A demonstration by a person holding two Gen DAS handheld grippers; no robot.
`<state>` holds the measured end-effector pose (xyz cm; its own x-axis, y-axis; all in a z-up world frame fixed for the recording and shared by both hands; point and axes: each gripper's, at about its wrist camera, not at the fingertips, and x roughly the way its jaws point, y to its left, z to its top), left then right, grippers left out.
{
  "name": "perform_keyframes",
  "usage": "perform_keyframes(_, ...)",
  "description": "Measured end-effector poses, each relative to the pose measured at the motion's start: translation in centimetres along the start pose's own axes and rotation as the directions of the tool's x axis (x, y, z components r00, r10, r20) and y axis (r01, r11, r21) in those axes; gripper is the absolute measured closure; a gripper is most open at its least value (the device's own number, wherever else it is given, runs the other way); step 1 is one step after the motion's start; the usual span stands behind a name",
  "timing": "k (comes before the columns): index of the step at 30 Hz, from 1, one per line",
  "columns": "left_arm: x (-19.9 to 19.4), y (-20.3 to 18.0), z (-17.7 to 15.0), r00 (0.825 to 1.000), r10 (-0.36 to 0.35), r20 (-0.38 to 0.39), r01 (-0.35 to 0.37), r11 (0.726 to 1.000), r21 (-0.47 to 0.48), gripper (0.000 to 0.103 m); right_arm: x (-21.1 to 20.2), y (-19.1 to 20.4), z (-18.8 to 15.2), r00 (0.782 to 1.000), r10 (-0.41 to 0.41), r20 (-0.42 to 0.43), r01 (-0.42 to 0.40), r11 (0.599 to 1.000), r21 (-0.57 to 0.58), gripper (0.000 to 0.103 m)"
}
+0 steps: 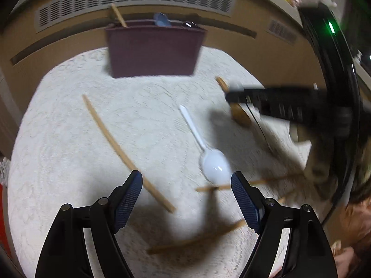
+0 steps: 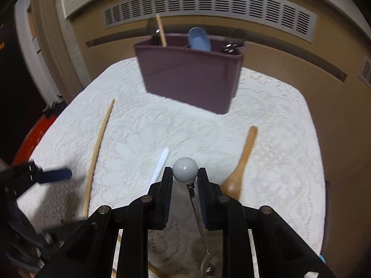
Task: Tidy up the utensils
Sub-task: 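Grasp the metal spoon with the white ball handle using the right gripper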
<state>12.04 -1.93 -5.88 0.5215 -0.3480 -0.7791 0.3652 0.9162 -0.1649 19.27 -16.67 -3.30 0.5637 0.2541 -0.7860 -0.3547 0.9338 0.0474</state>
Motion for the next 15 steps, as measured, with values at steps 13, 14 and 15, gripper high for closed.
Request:
perform_keyframes(13,3.5,-5.8,0.0,0.998,0.015,-0.057,-0.005,0.985,0.175,0.024,-1.5,-3.3,0.1,0.999,-0.004,0.053,0.001,0.998,0.066,0.083)
perform_keyframes(14,3.5,-5.8,0.1,0.998,0.020,-0.051,-0.011,0.985,0.175,0.024,-1.6,-3.4,0.1,0.998,-0.004,0.055,0.000,0.998,0.070,0.083)
perform_keyframes(15,3.4,-5.7,0.2,0.999,0.029,-0.040,-0.022,0.985,0.171,0.024,-1.6,-3.6,0.0,0.998,-0.001,0.057,-0.004,0.997,0.077,0.083)
